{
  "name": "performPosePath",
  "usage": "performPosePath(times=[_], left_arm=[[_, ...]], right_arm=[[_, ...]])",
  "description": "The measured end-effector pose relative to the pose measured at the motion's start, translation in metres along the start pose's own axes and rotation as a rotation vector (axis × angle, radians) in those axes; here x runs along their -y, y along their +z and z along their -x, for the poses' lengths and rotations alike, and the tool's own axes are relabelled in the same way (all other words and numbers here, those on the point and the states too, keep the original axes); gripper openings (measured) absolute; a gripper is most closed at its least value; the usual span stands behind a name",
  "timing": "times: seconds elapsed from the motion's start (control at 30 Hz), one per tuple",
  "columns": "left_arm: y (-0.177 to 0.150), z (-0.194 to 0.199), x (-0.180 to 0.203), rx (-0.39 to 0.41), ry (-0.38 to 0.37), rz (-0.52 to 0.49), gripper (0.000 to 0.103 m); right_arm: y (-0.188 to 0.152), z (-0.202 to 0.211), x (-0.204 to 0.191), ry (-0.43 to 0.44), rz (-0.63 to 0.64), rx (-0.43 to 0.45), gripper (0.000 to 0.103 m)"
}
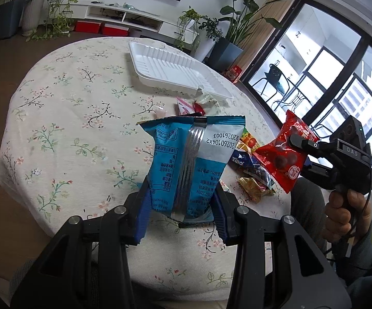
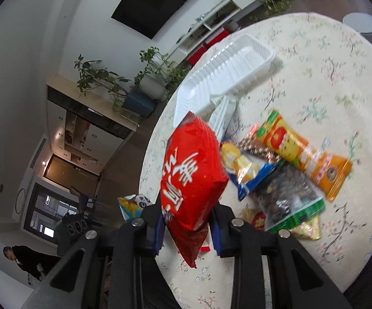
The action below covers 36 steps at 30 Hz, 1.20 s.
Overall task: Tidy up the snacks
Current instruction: 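Carry the blue bag and red bag with both grippers over the white tray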
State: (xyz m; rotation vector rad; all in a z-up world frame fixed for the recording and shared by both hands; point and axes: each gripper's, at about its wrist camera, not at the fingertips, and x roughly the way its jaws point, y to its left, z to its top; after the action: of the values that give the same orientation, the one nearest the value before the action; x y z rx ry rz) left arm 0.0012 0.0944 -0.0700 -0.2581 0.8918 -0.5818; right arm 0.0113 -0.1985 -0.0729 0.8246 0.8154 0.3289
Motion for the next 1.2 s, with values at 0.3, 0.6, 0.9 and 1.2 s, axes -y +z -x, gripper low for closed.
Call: performPosePath(times=[0.3,0.6,0.9,1.2], left_arm=[[0.029,0.009,-0.013,0.022,0.020,0.051,0.039],[0.135,-0.001,0.004,0.054,0.073,-0.027,0.039],[0.237,-0.085,0.023,-0.074,0.149,-0.087,0.039],[0.265,-0.186,0.001,-0.210,0.204,-0.054,0.039]], right_arm=[[0.055,0.055,0.046,-0.076,-0.052,0.166,0.032],[0.142,0.039,0.052,-0.053,0.003,0.132,0.032],[0.218,-0.066,0.038,-0.011,0.120,-0.093,0.032],[0.252,-0.162,0.065,-0.014,0.119,-0.287,0.032]])
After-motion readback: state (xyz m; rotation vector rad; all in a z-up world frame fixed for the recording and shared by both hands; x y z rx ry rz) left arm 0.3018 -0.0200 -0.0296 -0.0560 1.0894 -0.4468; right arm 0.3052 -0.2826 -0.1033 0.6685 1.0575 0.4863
